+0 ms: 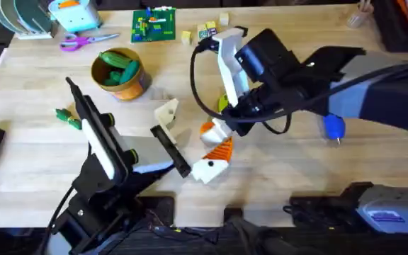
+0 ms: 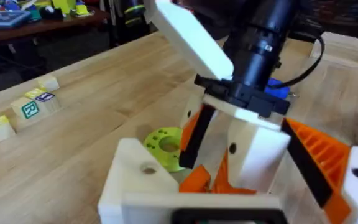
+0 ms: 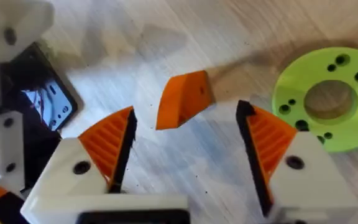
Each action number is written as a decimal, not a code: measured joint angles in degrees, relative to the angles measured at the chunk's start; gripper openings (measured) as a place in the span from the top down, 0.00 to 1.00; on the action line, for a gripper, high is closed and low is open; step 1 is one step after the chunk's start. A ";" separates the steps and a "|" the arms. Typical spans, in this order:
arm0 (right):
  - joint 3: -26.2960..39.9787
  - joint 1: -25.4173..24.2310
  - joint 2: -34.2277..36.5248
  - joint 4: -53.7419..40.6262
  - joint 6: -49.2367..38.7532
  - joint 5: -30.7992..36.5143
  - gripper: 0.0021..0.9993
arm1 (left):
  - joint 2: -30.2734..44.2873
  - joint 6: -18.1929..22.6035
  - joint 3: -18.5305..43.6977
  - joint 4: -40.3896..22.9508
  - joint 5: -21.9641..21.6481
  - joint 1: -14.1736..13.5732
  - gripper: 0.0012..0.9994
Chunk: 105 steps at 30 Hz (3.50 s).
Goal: Pick up the gripper from the table and insert it into the empty holder that is missing its gripper. Then pick up a screw, insert it into the mounting hole, and use the screwdriver to tighten it. Finally, clean up the table by picking up the vegetable and placing it into the bucket.
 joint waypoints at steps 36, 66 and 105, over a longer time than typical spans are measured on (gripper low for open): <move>1.23 -1.66 1.32 0.46 -0.87 1.03 0.99 | 0.01 0.00 0.00 0.00 0.00 0.00 0.01; -16.58 -44.33 -19.55 9.00 8.46 -38.78 0.99 | -0.02 0.00 0.00 0.00 0.00 0.00 0.01; -12.90 -18.25 7.81 52.16 54.55 -55.19 0.99 | 0.01 -3.48 0.00 0.02 0.43 0.00 0.01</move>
